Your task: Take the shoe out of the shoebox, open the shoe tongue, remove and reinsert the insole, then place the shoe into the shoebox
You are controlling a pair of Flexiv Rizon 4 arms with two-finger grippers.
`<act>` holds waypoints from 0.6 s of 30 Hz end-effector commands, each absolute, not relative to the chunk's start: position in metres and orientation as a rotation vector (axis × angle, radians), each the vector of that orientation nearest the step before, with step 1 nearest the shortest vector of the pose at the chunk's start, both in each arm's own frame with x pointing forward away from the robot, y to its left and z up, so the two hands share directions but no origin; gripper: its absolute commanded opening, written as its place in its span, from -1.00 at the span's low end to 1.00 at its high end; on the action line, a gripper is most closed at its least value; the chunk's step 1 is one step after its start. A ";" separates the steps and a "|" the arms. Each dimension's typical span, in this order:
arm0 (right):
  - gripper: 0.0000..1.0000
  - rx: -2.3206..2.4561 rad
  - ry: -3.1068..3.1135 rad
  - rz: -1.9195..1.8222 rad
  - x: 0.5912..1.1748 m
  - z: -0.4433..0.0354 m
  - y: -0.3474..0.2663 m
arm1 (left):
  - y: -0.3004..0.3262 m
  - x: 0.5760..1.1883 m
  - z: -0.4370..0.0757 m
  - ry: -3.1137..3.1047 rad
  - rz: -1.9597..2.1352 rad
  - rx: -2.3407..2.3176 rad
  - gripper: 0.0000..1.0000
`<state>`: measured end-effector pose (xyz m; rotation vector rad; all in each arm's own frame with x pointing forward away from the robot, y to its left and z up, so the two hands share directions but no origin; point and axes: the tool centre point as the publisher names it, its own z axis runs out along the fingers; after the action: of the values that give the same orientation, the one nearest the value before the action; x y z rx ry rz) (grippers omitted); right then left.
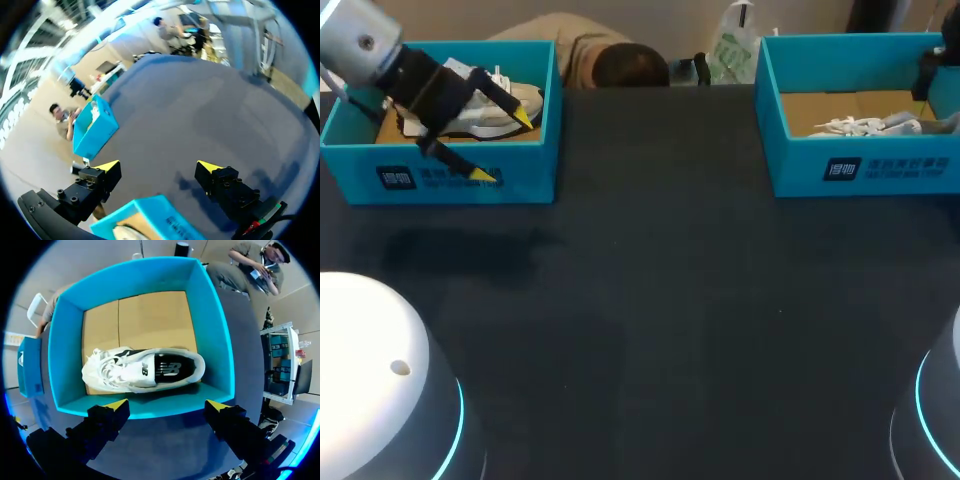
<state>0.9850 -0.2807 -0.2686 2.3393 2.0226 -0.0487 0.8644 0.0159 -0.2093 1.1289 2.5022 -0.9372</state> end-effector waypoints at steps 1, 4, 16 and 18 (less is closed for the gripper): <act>1.00 2.339 2.021 -0.046 0.984 -0.269 -0.280 | 0.030 0.880 -0.200 2.450 -0.757 1.565 1.00; 1.00 2.339 2.021 -0.046 0.984 -0.269 -0.280 | 0.041 0.891 -0.196 2.431 -0.676 1.666 1.00; 1.00 2.339 2.021 -0.046 0.984 -0.269 -0.280 | 0.061 0.913 -0.188 2.496 -0.641 1.843 1.00; 1.00 2.339 2.021 -0.046 0.984 -0.269 -0.280 | 0.061 0.913 -0.188 2.496 -0.641 1.843 1.00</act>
<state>0.9847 -0.2806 -0.2689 2.3393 2.0229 -0.0464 0.9052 0.0630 -0.1899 1.7141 2.3933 -0.7276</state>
